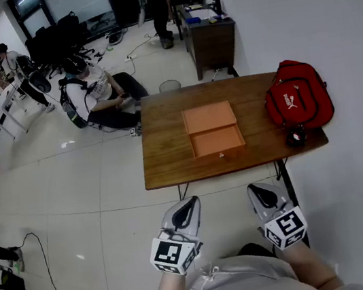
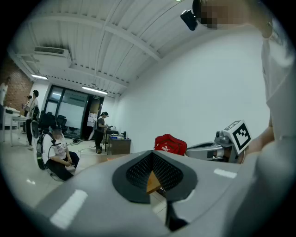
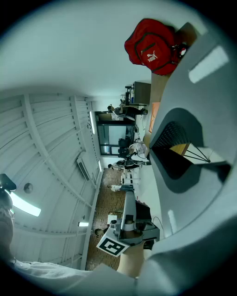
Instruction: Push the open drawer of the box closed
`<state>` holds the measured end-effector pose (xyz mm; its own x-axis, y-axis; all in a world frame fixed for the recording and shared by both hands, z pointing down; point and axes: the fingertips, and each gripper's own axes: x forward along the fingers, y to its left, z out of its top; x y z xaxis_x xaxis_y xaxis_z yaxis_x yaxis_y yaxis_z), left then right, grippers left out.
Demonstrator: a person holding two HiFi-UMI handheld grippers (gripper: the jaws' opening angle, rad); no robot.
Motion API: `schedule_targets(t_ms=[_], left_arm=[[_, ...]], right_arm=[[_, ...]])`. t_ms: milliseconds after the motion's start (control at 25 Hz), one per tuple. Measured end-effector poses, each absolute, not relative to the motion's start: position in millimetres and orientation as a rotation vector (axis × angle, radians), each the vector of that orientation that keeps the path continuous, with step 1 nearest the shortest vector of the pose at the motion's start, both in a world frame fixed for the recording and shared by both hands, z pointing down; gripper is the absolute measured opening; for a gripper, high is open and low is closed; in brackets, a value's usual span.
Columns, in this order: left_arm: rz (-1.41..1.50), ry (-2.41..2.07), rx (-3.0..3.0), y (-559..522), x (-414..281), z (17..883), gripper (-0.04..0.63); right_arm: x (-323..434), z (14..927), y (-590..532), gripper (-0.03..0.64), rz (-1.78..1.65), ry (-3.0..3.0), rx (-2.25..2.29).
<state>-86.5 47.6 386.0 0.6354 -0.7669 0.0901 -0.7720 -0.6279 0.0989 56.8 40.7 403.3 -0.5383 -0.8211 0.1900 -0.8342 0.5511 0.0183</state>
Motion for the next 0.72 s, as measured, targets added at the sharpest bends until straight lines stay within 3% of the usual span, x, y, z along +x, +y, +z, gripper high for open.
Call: schedule_targets(t_ms=[720], left_arm=[[0.142,-1.284,2.636,-51.5,-60.6,433.9,0.002]], right_arm=[[76.0,461.4,-68.1,0.003,0.215,-2.523,1.355]])
